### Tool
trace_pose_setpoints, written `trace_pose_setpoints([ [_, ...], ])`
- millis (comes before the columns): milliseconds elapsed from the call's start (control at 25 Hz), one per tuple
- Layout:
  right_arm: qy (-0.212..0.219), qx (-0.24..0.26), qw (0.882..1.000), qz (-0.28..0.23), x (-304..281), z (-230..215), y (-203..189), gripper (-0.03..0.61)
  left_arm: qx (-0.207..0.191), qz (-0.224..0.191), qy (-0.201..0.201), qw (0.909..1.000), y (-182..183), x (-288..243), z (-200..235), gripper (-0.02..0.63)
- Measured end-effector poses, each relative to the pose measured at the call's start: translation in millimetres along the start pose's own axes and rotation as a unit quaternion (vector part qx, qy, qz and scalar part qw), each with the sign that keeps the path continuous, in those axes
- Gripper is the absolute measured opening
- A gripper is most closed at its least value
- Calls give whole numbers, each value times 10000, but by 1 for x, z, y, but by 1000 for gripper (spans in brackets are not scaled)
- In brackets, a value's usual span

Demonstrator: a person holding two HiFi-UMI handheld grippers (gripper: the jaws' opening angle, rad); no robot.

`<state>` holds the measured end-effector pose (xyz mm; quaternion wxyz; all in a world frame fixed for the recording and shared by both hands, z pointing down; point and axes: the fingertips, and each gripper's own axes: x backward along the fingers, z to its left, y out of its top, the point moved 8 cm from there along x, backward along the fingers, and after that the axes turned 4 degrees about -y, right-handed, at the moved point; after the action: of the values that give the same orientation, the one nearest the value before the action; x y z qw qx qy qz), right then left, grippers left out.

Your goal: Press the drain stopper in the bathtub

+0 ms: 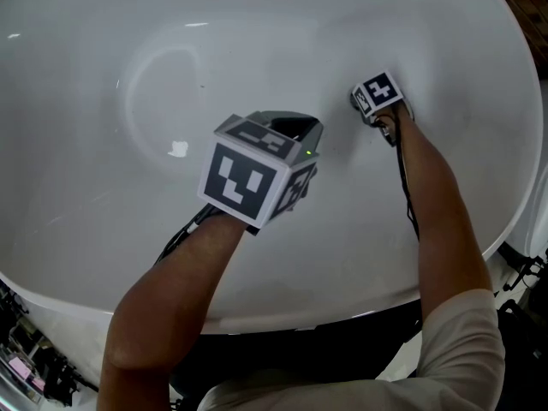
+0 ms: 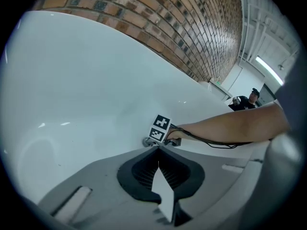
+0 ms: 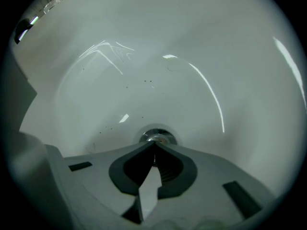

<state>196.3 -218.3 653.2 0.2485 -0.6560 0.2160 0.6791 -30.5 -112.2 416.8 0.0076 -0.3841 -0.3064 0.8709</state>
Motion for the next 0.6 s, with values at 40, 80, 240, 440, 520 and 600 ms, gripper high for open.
trace_pose_setpoints([
  [40,6,-7,10000,26,0,1,-1,17,1,-7,5,10000,0,0,0,6],
  [80,48,-6,10000,71,0,2,-2,15,5,-13,7,10000,0,-1,0,6],
  [240,144,-3,9997,220,1,2,-12,15,18,-30,-17,10000,-1,-3,-1,6],
  [440,63,-85,9998,150,8,-4,-8,15,63,-7,79,9999,-4,-12,12,6],
  [520,25,-114,9999,106,14,-6,-6,15,123,-57,148,9998,-5,-14,17,6],
  [600,-12,-219,9998,5,28,-8,-2,15,226,-183,250,9993,0,-10,21,6],
])
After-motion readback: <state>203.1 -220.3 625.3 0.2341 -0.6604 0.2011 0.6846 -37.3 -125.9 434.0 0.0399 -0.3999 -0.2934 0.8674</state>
